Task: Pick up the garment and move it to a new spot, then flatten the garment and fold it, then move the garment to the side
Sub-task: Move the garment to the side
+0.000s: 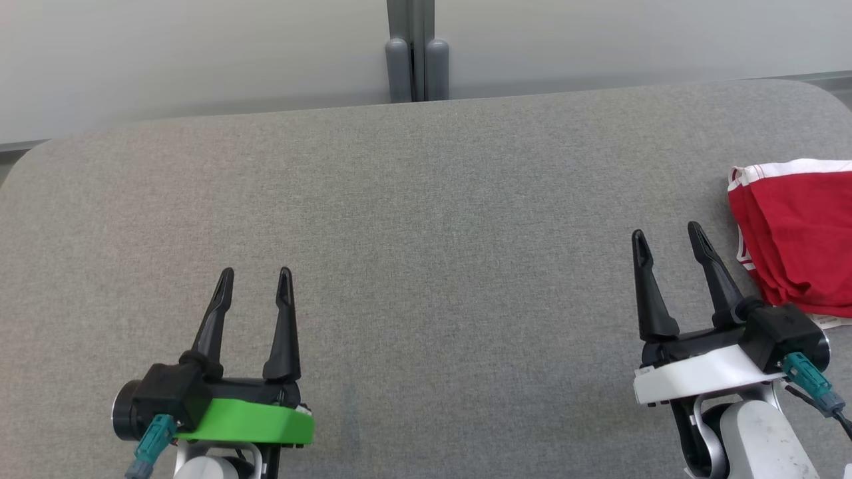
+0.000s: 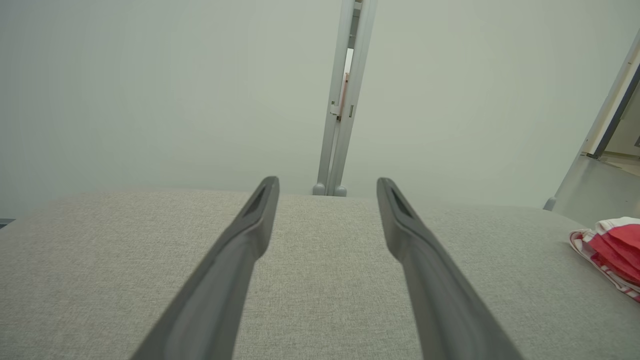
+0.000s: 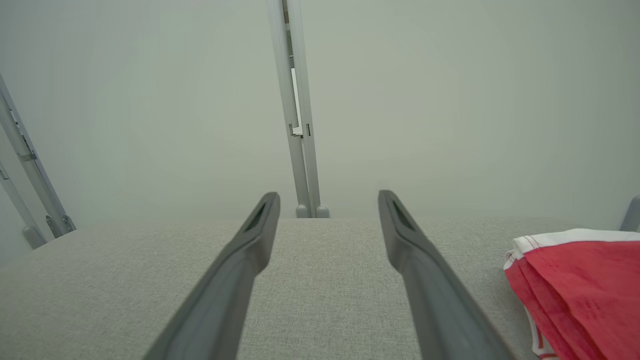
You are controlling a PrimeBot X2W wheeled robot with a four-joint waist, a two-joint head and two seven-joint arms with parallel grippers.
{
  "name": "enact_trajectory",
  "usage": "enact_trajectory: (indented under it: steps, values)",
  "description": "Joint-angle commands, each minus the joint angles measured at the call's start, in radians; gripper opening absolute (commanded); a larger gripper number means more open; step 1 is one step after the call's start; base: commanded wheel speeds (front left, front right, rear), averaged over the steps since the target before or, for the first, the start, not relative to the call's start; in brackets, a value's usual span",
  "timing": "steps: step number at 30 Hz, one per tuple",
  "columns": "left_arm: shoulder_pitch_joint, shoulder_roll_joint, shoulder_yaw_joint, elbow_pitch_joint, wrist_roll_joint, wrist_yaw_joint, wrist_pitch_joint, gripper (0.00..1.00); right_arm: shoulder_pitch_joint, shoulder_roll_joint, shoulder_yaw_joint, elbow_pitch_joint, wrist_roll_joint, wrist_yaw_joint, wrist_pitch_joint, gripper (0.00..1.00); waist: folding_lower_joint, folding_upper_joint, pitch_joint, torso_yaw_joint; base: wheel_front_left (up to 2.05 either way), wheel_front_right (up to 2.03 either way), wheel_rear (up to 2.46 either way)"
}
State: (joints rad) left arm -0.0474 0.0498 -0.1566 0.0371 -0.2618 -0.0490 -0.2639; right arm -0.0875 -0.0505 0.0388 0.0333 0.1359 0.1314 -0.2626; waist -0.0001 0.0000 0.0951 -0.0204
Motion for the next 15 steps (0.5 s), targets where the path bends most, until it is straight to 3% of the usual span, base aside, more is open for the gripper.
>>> enact_trajectory:
  steps: [1,15]
  values:
    - [0.016,0.002,0.004,-0.003,-0.012,-0.006,0.0,1.0,-0.005,0.0,0.001,-0.002,-0.006,-0.002,-0.002,1.0,0.0001,0.0,-0.001,0.001,0.0,0.0,0.0]
    - [0.023,0.002,0.007,-0.009,-0.039,-0.026,0.0,1.0,-0.004,0.0,-0.003,-0.002,-0.005,-0.002,-0.002,1.0,0.0001,0.0,-0.005,0.0,0.0,0.0,0.0]
